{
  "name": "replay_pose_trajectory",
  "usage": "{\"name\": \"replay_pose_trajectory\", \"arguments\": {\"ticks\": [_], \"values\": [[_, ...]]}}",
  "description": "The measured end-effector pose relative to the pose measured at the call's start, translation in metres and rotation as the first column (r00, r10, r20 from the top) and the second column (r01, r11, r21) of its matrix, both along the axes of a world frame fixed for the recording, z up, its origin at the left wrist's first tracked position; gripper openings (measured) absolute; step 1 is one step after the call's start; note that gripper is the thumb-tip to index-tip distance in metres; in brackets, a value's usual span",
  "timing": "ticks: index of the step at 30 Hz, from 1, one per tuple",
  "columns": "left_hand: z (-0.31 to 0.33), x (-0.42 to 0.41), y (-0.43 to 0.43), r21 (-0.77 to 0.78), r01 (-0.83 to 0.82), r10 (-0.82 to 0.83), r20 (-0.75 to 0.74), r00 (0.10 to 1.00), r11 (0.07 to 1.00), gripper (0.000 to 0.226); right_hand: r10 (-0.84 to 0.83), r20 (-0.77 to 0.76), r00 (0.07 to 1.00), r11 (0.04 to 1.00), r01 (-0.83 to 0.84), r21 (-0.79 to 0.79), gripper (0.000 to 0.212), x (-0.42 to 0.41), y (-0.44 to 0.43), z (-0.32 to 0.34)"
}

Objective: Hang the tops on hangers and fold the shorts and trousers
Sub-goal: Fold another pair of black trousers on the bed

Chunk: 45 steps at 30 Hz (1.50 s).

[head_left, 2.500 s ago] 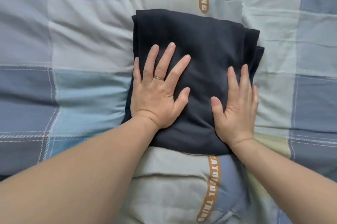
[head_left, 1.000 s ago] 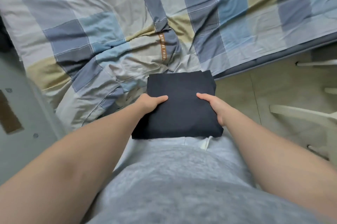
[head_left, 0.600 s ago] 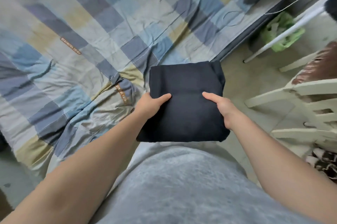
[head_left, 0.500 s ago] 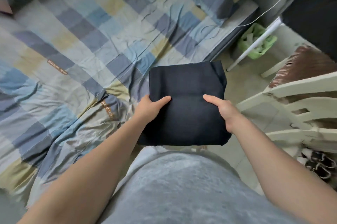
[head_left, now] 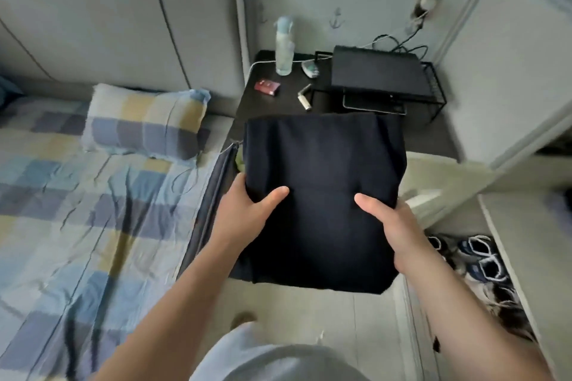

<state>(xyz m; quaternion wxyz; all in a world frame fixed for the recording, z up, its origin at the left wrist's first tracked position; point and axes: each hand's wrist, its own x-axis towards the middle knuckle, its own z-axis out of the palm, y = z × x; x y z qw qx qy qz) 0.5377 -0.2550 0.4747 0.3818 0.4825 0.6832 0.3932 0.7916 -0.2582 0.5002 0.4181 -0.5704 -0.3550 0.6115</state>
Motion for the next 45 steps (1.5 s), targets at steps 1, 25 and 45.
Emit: {"name": "replay_pose_trajectory", "arguments": {"ticks": [1,25,45], "values": [[0.008,0.019,0.018,0.025,0.063,-0.063,-0.029,0.998,0.998,0.066,-0.068,-0.007,0.998,0.998,0.068,0.014,0.043,0.019,0.001,0.003],[0.024,0.566,0.23,-0.049,0.996,-0.983,-0.171,0.06,0.07,0.063,-0.973,-0.098,0.21,0.217,0.974,-0.06,0.065,0.34,-0.027,-0.018],[-0.084,0.817,0.166,-0.211,0.969,-0.972,-0.22,0.078,0.126,0.052,-0.999,-0.021,0.036,0.039,0.993,-0.111,0.051,0.559,-0.066,-0.121]]}}
